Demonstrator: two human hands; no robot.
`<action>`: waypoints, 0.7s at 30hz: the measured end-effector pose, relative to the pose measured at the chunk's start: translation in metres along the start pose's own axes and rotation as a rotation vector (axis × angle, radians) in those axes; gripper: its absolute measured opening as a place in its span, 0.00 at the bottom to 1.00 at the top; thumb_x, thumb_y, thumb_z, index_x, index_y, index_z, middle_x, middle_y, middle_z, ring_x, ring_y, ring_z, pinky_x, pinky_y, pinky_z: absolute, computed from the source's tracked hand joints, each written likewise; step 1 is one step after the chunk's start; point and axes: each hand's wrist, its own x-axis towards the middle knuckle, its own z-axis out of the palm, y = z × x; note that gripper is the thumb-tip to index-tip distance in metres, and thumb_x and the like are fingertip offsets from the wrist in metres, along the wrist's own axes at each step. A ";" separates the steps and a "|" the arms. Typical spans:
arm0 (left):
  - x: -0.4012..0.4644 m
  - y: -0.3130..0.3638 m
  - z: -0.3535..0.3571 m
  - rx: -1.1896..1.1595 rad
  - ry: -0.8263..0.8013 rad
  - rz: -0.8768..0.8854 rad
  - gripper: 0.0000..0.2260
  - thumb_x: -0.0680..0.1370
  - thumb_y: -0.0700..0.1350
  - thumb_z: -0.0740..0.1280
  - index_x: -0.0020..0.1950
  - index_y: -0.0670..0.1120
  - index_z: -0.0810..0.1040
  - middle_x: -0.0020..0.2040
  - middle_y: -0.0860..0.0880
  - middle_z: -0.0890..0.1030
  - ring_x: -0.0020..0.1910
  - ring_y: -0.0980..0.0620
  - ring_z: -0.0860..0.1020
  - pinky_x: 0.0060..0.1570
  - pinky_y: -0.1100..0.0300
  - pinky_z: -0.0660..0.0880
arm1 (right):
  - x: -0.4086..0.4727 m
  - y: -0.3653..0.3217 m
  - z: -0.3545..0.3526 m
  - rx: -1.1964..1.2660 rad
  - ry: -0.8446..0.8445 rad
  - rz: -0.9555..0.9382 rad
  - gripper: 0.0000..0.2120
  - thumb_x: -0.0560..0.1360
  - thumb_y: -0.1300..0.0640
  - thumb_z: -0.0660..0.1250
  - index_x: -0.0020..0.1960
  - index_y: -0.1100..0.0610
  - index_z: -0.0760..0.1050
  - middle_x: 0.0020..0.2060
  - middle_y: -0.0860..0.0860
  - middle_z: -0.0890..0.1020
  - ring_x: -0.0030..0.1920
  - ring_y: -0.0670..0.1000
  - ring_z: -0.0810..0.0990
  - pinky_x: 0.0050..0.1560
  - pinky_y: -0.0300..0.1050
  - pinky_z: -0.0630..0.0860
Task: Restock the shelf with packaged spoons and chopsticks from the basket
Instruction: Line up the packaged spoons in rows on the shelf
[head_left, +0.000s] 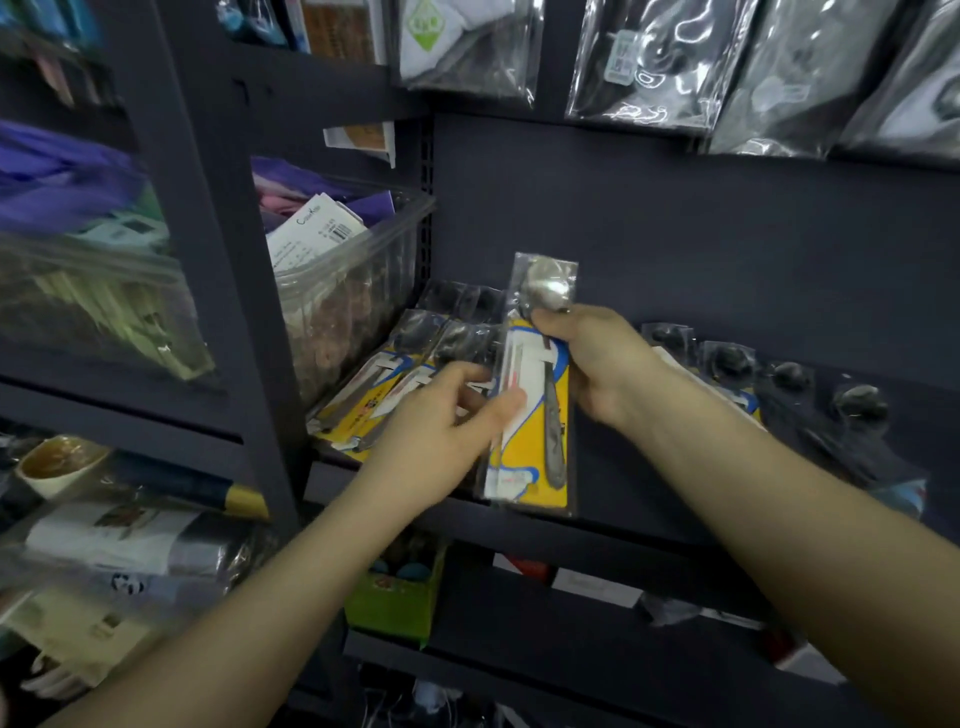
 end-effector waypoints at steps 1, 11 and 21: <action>0.000 0.004 0.006 -0.050 -0.021 -0.038 0.20 0.68 0.60 0.69 0.54 0.50 0.75 0.42 0.56 0.81 0.41 0.57 0.79 0.45 0.59 0.75 | -0.005 0.002 0.002 -0.009 0.015 -0.012 0.10 0.76 0.65 0.63 0.35 0.61 0.73 0.20 0.50 0.79 0.21 0.47 0.78 0.23 0.37 0.77; 0.004 0.006 0.023 0.075 -0.034 -0.017 0.09 0.75 0.50 0.65 0.36 0.50 0.72 0.33 0.51 0.75 0.32 0.55 0.72 0.30 0.64 0.66 | -0.012 0.014 -0.027 -0.138 0.131 0.049 0.11 0.74 0.58 0.69 0.35 0.57 0.71 0.19 0.49 0.76 0.14 0.44 0.69 0.16 0.30 0.60; 0.017 0.020 0.033 0.079 -0.091 -0.038 0.07 0.74 0.46 0.66 0.41 0.45 0.72 0.32 0.48 0.80 0.30 0.50 0.79 0.32 0.57 0.78 | -0.006 0.010 -0.024 -0.158 0.175 -0.075 0.05 0.72 0.60 0.71 0.41 0.61 0.76 0.34 0.56 0.80 0.28 0.50 0.80 0.36 0.45 0.79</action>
